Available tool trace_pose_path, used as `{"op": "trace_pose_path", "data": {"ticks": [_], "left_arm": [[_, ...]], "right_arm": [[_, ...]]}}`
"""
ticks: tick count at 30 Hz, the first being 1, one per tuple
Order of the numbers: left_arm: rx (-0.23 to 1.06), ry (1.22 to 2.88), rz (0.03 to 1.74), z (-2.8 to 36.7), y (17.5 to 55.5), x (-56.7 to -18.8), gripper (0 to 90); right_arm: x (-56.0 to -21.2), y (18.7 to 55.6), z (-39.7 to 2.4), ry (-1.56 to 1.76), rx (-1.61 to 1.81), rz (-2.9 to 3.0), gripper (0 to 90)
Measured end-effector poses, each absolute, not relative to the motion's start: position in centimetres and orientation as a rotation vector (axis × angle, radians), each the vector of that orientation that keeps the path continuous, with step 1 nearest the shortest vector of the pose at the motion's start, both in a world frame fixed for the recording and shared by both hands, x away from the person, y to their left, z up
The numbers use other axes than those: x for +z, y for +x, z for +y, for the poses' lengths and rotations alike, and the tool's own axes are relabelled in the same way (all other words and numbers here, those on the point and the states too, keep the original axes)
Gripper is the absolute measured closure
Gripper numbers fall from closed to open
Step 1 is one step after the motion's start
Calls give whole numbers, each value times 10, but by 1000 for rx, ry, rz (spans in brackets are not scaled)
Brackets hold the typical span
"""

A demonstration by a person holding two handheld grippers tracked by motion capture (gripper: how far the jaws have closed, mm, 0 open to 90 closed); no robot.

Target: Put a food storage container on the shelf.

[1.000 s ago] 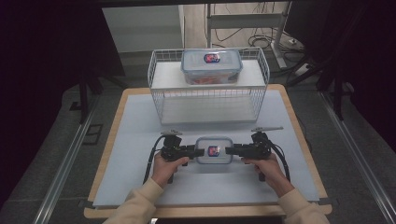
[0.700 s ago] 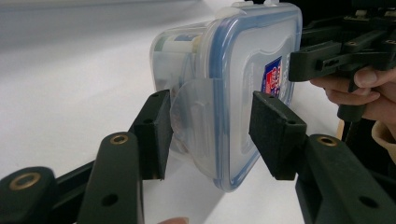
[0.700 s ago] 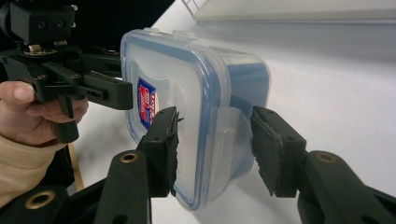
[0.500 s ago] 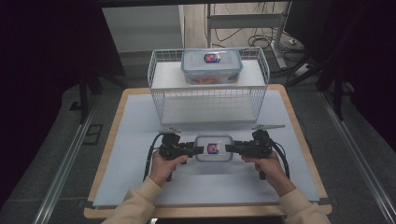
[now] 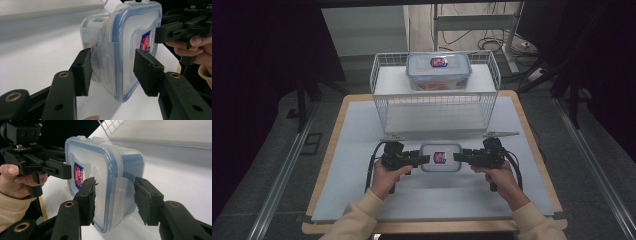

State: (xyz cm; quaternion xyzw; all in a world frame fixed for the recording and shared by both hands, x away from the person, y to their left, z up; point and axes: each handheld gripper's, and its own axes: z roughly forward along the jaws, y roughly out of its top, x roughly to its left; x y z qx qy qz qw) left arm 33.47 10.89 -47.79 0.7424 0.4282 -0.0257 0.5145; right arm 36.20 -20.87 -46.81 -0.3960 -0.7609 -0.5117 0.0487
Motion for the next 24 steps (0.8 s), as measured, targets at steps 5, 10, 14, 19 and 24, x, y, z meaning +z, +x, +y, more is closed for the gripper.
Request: {"op": "trace_pose_path", "data": {"ticks": [5,10,14,19,24], "left_arm": [[-55,1781,1017,108,338,-469,504],[-40,1775,1006,109,341,-457,505],[-28,1779,997,110,343,-449,505],[-18,1779,990,110,345,-439,505],[-8,1775,976,110,347,-431,506]], "right_arm": [[-459,364,-210,-1206,-1574,-2329,526],[-447,366,-209,-1203,-1589,-2335,526],[-440,369,-209,-1192,-1612,-2338,526],[-431,370,-209,-1186,-1624,-2341,526],[-422,371,-210,-1185,-1640,-2340,526]]}}
